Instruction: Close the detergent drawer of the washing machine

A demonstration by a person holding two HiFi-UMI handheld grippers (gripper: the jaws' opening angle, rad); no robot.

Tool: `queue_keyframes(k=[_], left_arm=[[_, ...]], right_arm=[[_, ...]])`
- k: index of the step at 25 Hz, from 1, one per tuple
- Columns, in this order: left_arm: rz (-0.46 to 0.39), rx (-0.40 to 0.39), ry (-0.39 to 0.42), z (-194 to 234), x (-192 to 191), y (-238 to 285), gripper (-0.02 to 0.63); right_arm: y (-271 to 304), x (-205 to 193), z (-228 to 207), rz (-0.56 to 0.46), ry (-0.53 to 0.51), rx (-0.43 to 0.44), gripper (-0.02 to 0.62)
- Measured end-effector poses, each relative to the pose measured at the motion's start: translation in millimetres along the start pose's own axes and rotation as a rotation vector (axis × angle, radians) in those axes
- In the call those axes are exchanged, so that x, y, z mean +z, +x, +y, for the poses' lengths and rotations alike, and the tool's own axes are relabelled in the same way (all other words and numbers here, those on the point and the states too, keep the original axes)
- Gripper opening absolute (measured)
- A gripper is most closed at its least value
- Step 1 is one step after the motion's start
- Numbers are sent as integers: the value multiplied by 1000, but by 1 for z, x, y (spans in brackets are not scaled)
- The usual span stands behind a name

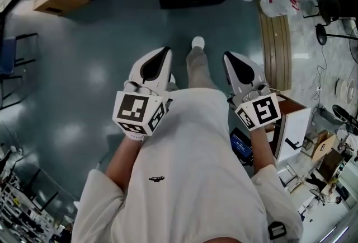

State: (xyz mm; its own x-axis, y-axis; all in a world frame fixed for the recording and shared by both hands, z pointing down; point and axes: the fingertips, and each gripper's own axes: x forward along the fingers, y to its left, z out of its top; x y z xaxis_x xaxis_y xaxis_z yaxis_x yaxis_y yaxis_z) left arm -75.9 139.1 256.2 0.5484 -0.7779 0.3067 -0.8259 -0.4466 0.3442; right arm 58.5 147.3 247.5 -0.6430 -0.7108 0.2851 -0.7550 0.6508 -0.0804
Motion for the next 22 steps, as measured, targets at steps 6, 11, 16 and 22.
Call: queue_keyframes(k=[6,11,16,22], left_arm=[[-3,43,9,6,21,42,18],[7,73,3,6,36,79,18],[16,106,14,6,57,121,18],[36,128,50,3,79,176,18]], right_arm=[[30,16,-40,-23,-10,57,2],[48,28,-78,-34,-10,95,2],[66,41,-123,-42,-11,128,2],[87,56,-176,-58,5,186,2]])
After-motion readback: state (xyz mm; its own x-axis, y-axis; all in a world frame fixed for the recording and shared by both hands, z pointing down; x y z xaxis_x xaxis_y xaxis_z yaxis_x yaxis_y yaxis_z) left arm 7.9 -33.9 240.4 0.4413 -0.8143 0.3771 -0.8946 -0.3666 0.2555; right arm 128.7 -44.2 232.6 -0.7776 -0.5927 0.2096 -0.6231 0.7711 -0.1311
